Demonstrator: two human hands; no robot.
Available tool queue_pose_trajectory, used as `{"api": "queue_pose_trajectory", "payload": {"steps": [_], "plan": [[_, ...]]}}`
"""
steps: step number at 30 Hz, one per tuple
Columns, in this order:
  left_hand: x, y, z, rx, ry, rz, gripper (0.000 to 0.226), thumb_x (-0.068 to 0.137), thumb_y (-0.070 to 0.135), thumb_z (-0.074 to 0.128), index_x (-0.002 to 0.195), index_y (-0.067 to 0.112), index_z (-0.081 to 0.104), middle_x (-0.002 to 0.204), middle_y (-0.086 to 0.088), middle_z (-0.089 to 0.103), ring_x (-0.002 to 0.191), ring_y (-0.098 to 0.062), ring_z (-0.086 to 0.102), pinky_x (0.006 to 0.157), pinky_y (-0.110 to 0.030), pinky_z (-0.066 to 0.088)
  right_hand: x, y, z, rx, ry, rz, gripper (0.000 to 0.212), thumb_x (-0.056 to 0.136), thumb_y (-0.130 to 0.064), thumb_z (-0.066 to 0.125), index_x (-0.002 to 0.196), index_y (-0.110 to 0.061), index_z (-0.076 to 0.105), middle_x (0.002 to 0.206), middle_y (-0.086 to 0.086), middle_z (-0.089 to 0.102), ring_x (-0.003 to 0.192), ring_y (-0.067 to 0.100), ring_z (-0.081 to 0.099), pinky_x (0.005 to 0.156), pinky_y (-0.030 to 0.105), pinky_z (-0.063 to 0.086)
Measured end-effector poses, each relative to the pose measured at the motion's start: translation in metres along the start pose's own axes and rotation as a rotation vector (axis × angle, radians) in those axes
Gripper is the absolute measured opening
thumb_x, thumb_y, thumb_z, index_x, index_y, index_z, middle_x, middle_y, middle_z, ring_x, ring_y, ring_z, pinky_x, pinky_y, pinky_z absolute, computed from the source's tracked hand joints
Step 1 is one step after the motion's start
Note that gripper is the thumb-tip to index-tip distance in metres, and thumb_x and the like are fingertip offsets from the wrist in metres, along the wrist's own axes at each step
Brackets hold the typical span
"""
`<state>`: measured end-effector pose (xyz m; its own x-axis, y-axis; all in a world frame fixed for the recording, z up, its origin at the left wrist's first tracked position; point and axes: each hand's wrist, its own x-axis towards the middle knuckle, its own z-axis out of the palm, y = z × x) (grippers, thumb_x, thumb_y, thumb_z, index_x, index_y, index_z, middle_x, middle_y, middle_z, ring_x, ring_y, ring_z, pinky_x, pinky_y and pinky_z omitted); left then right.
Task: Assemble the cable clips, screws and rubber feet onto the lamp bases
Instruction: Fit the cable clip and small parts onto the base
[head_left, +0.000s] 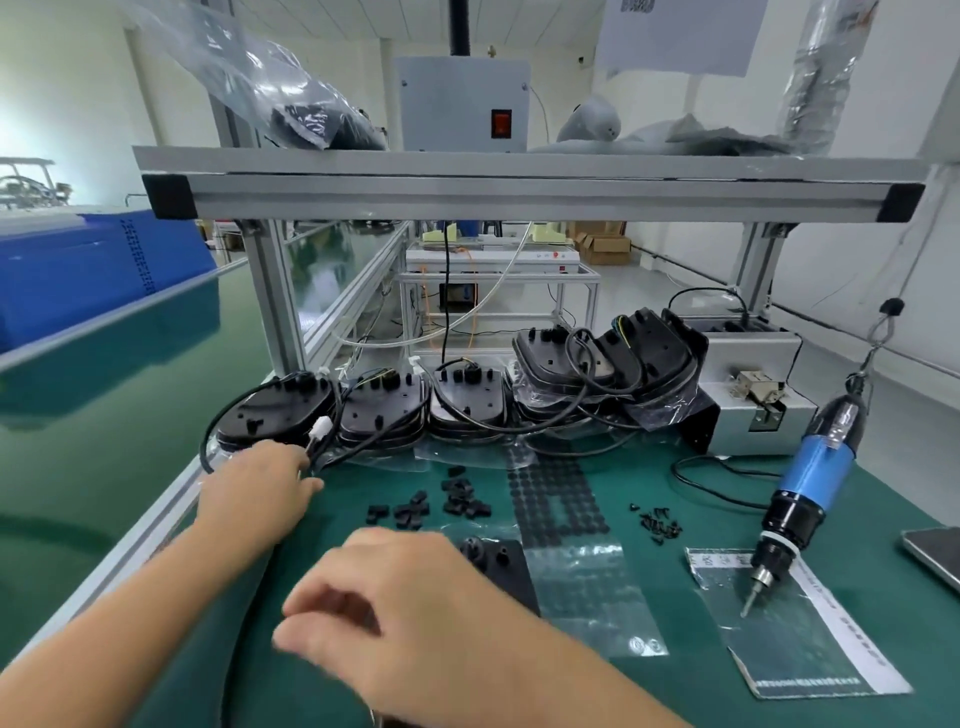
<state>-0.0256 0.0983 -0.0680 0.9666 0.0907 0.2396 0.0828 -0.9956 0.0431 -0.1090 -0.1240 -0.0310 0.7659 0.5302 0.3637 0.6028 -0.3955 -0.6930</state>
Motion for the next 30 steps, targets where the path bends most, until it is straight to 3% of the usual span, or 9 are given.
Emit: {"api": "queue_pose_trajectory", "payload": {"steps": [2, 4, 8, 14, 18, 22, 30], "plan": [[-0.009, 0.029, -0.004, -0.228, 0.06, 0.158, 0.011, 0.087, 0.031, 0.064, 0.092, 0.025, 0.072, 0.094, 0.003, 0.064, 0.096, -0.022, 0.062, 0.075, -0.029, 0.045, -0.016, -0.004, 0.01, 0.011, 0.073, 0.02, 0.014, 0.089, -0.04, 0.058, 0.089, -0.029, 0.067, 0.08, -0.008, 0.064, 0.074, 0.004, 0.06, 0.071, 0.013, 0.046], [-0.013, 0.061, -0.002, -0.353, -0.013, 0.311, 0.01, 0.087, 0.024, 0.066, 0.092, 0.025, 0.074, 0.088, 0.009, 0.063, 0.092, -0.016, 0.062, 0.077, -0.023, 0.042, -0.015, 0.016, -0.019, 0.051, 0.247, 0.19, 0.013, 0.091, -0.029, 0.06, 0.082, -0.026, 0.068, 0.076, -0.005, 0.069, 0.068, 0.007, 0.065, 0.069, 0.022, 0.052], [-0.006, 0.106, 0.02, -0.26, -0.154, 0.46, 0.023, 0.089, 0.021, 0.065, 0.111, 0.021, 0.071, 0.109, -0.001, 0.065, 0.104, -0.021, 0.061, 0.092, -0.031, 0.046, -0.017, 0.061, -0.037, 0.031, 0.378, 0.435, 0.016, 0.091, -0.025, 0.06, 0.078, -0.021, 0.069, 0.072, -0.003, 0.071, 0.066, 0.005, 0.068, 0.067, 0.028, 0.055], [0.009, 0.119, 0.03, -0.167, -0.222, 0.476, 0.037, 0.084, 0.024, 0.072, 0.12, 0.019, 0.067, 0.118, -0.002, 0.058, 0.109, -0.022, 0.057, 0.092, -0.03, 0.044, -0.029, 0.086, -0.026, 0.072, 0.475, 0.486, 0.019, 0.091, -0.024, 0.059, 0.074, -0.027, 0.068, 0.071, -0.01, 0.07, 0.062, 0.003, 0.066, 0.06, 0.02, 0.049], [0.014, 0.12, 0.031, -0.12, -0.239, 0.504, 0.035, 0.089, 0.019, 0.067, 0.124, 0.017, 0.065, 0.123, -0.003, 0.057, 0.114, -0.023, 0.056, 0.096, -0.029, 0.042, -0.03, 0.087, -0.023, 0.038, 0.421, 0.466, 0.02, 0.091, -0.027, 0.058, 0.073, -0.028, 0.066, 0.072, -0.013, 0.069, 0.064, 0.002, 0.066, 0.064, 0.02, 0.05], [0.013, 0.114, 0.029, -0.192, -0.157, 0.475, 0.022, 0.089, 0.021, 0.066, 0.11, 0.015, 0.073, 0.113, -0.001, 0.068, 0.106, -0.018, 0.062, 0.09, -0.023, 0.043, -0.036, 0.088, -0.028, 0.02, 0.34, 0.439, 0.016, 0.091, -0.027, 0.058, 0.078, -0.032, 0.067, 0.077, -0.009, 0.07, 0.069, 0.01, 0.066, 0.073, 0.03, 0.056], [0.005, 0.106, 0.029, -0.309, -0.203, 0.366, 0.019, 0.082, 0.017, 0.074, 0.101, 0.016, 0.071, 0.095, 0.003, 0.071, 0.089, -0.011, 0.063, 0.08, -0.018, 0.045, -0.037, 0.087, -0.029, 0.043, 0.348, 0.422, 0.018, 0.092, -0.022, 0.057, 0.082, -0.033, 0.068, 0.076, -0.007, 0.07, 0.068, 0.009, 0.066, 0.072, 0.027, 0.056]]}}
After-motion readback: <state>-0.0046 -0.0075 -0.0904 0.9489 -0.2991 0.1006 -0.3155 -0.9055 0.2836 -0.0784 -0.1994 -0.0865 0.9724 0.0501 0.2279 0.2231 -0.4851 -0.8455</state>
